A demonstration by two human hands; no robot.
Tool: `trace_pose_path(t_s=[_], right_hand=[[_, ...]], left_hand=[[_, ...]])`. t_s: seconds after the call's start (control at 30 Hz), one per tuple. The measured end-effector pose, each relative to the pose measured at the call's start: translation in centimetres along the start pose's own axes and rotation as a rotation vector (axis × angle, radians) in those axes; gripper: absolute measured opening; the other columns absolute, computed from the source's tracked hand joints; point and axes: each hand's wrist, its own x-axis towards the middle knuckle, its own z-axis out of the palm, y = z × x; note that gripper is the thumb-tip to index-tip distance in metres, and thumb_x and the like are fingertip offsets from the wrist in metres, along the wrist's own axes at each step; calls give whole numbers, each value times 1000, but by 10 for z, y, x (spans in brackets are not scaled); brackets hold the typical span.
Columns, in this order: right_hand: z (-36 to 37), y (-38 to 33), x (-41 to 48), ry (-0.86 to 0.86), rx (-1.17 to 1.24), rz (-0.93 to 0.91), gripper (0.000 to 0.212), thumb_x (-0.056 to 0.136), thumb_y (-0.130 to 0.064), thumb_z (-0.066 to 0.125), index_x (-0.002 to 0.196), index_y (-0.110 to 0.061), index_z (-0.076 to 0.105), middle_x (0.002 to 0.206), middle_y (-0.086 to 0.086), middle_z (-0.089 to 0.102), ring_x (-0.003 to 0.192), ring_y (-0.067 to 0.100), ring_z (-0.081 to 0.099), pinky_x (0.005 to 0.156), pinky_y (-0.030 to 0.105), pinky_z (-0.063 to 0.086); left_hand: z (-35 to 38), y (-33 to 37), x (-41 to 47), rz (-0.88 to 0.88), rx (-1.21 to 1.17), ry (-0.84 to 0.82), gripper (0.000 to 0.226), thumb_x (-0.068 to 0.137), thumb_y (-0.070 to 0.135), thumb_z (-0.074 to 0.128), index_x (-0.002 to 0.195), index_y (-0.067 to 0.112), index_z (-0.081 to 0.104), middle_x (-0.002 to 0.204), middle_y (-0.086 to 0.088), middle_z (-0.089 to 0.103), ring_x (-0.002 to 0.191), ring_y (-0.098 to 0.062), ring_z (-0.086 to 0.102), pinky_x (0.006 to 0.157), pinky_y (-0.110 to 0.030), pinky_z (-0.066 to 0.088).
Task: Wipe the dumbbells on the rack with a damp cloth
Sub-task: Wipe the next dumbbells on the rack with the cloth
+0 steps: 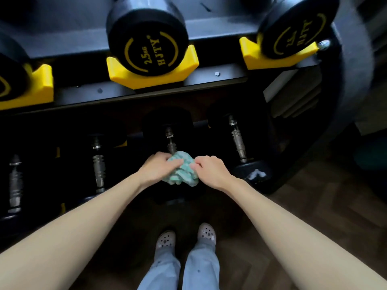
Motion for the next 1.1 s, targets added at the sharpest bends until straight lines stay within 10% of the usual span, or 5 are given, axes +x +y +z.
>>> trace_pose_path(t_s=[0.37,0.63,0.83,0.97,1.1], right_hand=[[-72,90,-89,525,1025,261,28,88,-35,61,97,-12,48,83,0,59,63,8,60,53,20,48],[-90,179,-111,901,166,421,26,92,-27,57,109,-11,68,87,1,46,78,16,45,61,24,20],[-50,204,-71,416,256,711,37,98,-27,38,128,-9,51,125,14,54,117,34,49,93,37,38],[-35,200,-44,522,504,594,39,98,-19,39,137,-15,46,136,9,51,125,27,46,100,32,37],[-36,207,-20,375,919,419,43,102,-21,29,144,-27,36,152,-2,30,140,18,27,115,32,20]], left_hand=[[65,113,-9,287,-73,-252,48,76,10,74,114,23,47,92,1,58,73,-11,61,61,-16,51],[125,181,34,785,323,153,29,87,6,56,110,17,70,116,-2,60,107,-21,49,93,-31,37],[151,165,66,735,765,-138,38,84,2,46,117,11,63,119,-6,61,114,-25,53,94,-38,44],[151,153,76,444,699,-235,48,57,21,37,90,6,68,97,-13,69,97,-30,61,83,-39,51],[168,162,95,242,484,-254,48,89,31,41,133,13,50,128,-11,56,119,-25,52,96,-25,40]])
